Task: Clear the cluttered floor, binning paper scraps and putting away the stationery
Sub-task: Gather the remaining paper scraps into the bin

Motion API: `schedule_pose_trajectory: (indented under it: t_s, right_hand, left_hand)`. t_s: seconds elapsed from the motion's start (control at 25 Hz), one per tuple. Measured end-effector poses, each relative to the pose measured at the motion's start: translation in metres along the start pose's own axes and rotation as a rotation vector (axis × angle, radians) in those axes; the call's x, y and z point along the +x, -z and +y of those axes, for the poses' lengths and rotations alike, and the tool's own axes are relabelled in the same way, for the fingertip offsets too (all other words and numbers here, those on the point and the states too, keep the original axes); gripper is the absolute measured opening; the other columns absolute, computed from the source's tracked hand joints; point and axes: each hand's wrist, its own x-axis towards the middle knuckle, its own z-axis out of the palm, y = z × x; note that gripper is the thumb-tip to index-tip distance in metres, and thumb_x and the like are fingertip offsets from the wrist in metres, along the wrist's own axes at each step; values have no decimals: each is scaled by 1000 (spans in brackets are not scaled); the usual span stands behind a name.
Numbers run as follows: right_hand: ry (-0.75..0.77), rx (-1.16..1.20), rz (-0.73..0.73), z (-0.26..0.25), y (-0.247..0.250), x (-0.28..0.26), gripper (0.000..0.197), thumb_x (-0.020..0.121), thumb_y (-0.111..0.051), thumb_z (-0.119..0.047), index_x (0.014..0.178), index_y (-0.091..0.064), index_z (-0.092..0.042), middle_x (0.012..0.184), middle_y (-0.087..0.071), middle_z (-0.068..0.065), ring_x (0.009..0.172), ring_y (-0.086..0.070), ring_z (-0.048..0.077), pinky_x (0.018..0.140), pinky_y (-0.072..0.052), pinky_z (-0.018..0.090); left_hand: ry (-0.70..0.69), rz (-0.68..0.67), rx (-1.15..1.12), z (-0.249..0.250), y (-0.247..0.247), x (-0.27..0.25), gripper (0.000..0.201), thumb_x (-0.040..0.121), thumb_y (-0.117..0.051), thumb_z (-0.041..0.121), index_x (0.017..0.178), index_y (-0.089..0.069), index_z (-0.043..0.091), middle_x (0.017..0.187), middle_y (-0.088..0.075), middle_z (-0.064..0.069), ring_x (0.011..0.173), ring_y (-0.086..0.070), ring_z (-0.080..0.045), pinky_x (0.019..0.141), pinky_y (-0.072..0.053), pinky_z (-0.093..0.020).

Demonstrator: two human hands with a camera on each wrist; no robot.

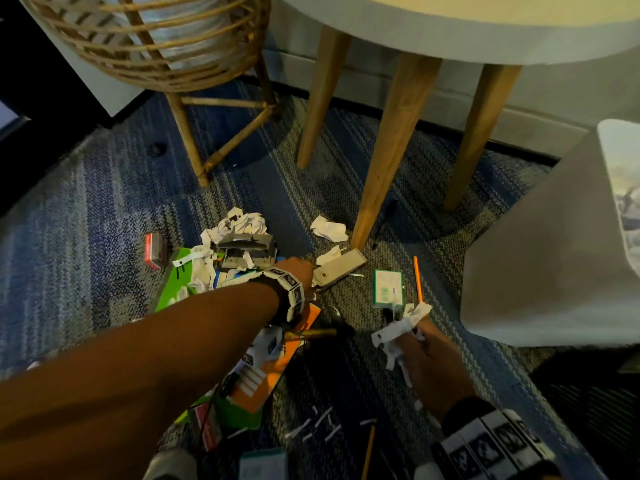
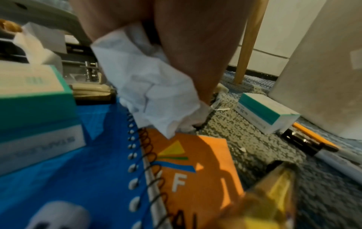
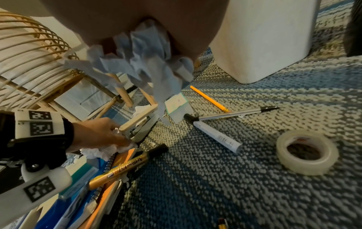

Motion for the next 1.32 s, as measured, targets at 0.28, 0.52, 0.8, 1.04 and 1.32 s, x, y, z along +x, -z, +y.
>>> schedule_pose_trajectory:
  t_s: [0.28, 0.52, 0.8, 1.04, 1.32]
  right_hand:
    - [-2, 15, -24, 9, 8, -4, 30, 98, -46, -34, 80, -56, -13, 61, -54, 5, 60, -51, 34, 58, -42, 43]
    - [-21, 13, -62, 5, 15, -9, 32, 97, -46, -37, 83, -61, -13, 66, -61, 2, 63, -57, 24, 69, -48, 45]
    - [-144, 79, -116, 7, 28, -19, 27, 86, -43, -51, 110, -53, -43, 72, -66, 6, 60, -58, 19, 59, -43, 30]
    - [-264, 70, -176, 24, 25, -19, 50, 95, -50, -36, 142, -31, -34, 90, -69, -1, 74, -66, 14, 62, -50, 20]
    - [-258, 11, -221, 33, 25, -23, 79, 77, -44, -56, 149, -24, -29, 95, -66, 2, 80, -64, 19, 77, -51, 31]
  left_hand:
    - [13, 158, -99, 1, 22, -4, 34, 89, -60, 25, 121, -56, 17, 121, -57, -12, 110, -56, -33, 88, -47, -40]
    - [24, 213, -332, -1, 40, 14, 47, 85, -67, 19, 129, -51, 24, 117, -64, -12, 100, -64, -32, 78, -55, -36]
    - [-195, 29, -22, 13, 35, 64, 70, 93, -57, 22, 152, -19, 25, 142, -38, -12, 126, -44, -35, 98, -42, -40]
    - [-215, -17, -31, 27, 10, 77, 81, 89, -61, 29, 153, -13, 20, 154, -19, -13, 133, -37, -38, 108, -36, -46]
    - [-331, 161, 144, 48, -24, 57, 39, 97, -44, 30, 132, -48, 14, 133, -51, -12, 123, -49, -31, 103, -34, -39]
